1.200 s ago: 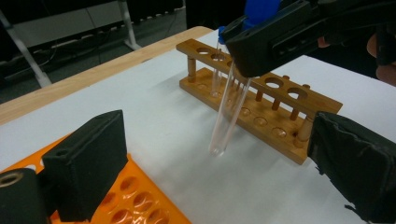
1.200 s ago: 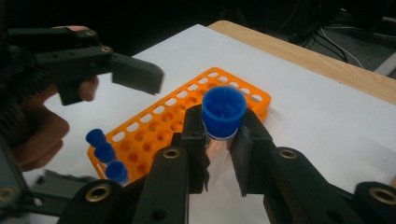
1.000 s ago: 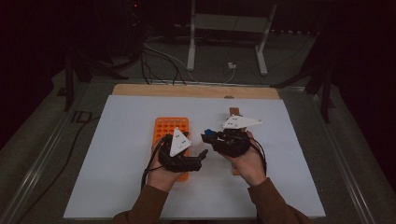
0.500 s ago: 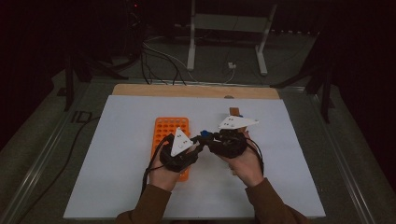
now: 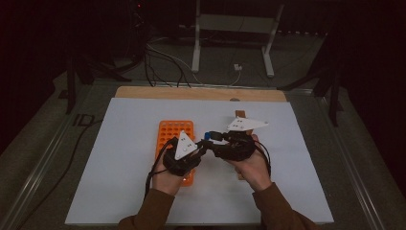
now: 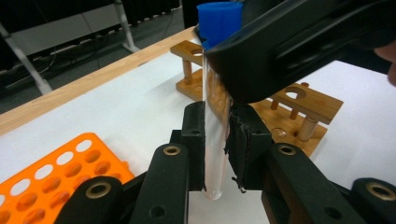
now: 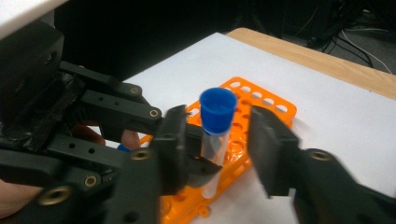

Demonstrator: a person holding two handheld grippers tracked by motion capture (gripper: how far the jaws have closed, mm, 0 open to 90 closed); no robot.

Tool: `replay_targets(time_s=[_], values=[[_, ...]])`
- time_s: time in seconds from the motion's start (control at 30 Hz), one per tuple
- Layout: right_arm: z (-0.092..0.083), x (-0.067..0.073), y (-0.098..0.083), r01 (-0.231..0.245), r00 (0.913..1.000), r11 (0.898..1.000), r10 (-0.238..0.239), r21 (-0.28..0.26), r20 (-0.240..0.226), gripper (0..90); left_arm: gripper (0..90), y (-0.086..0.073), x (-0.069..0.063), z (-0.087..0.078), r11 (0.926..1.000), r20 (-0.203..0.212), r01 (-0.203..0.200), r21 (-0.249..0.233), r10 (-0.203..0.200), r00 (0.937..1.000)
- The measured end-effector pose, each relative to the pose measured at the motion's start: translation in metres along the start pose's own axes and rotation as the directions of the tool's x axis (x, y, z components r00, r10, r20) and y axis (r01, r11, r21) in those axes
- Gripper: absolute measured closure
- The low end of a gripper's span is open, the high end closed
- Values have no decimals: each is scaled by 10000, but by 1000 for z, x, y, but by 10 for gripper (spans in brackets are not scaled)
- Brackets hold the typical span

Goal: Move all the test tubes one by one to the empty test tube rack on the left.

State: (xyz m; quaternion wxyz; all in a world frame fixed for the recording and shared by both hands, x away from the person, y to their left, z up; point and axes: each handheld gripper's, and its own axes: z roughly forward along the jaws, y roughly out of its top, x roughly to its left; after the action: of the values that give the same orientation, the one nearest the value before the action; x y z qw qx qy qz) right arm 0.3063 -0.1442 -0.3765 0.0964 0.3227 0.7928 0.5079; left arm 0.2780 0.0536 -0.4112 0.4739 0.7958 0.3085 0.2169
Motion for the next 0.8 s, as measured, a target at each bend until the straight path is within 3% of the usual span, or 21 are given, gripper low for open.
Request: replay_targets(time_s=[0.1, 0.3, 0.57, 0.8], values=[[-2, -2, 0, -7, 10000, 10000, 7, 6, -8, 392, 775, 0, 4, -1, 9999, -116, 110, -16, -110, 9999], [-4, -5, -3, 136, 9984, 9999, -140, 60, 543, 153, 776, -2, 12, -6, 9992, -273, 395, -100, -398, 9988], [-7, -12, -11, 329, 9945, 9994, -337, 96, 989, 44, 776, -8, 24, -17, 9973, -383, 676, -284, -687, 9969], [-11, -21, -20, 237, 9898, 9997, -250, 109, 1403, 12, 775, -16, 34, -30, 9954, -532, 872, -395, -892, 9946]])
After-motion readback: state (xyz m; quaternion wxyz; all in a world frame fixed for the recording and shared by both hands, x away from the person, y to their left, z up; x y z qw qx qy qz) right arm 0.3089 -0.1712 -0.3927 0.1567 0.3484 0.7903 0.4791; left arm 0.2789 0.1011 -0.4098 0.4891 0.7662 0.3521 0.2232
